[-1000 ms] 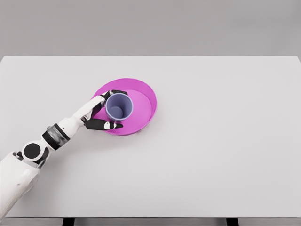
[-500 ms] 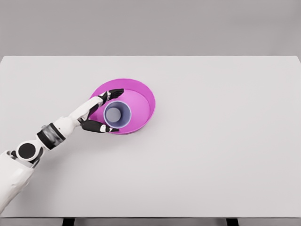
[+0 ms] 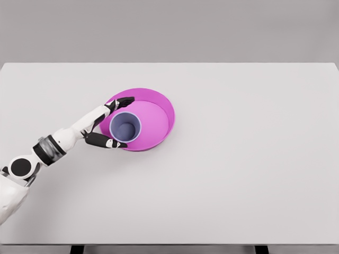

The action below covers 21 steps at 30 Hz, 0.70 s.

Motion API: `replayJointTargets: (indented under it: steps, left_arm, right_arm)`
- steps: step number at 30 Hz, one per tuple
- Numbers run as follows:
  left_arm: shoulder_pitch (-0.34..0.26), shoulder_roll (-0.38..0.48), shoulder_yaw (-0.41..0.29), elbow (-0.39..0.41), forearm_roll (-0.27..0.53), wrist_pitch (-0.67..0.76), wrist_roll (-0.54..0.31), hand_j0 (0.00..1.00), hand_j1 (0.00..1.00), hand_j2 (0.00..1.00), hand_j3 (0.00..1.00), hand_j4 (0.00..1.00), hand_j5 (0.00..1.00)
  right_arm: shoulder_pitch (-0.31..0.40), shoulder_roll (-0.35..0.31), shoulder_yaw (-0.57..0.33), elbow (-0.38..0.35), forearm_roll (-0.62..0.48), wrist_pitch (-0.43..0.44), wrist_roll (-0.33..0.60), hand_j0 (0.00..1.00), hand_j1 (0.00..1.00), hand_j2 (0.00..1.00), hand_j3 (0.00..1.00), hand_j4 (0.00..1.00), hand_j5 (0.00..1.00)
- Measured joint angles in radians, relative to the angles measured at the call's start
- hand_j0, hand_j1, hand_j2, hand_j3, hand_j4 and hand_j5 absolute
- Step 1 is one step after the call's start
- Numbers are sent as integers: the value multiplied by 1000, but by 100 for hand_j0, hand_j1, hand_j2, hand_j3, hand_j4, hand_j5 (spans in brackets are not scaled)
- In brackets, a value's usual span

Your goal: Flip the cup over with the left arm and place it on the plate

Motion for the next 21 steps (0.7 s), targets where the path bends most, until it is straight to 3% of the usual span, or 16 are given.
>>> replayJointTargets:
  steps: [21]
  left_arm:
    - [-17,0,19,0,-1,0,0,100,100,100,100,100,100]
  right_arm:
    - [0,0,0,0,0,0,0,100,100,100,100,100,100]
